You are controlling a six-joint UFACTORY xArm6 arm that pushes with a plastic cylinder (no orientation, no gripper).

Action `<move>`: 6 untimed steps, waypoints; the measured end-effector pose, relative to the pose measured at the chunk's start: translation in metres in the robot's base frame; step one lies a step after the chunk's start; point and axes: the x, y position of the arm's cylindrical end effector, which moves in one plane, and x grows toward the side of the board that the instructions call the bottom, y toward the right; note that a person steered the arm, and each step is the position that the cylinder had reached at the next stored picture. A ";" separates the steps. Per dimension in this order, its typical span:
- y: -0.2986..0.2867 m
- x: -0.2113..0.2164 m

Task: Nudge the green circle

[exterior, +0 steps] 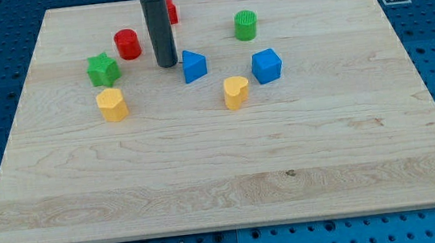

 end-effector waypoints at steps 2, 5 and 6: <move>0.005 0.000; 0.077 -0.027; 0.134 -0.027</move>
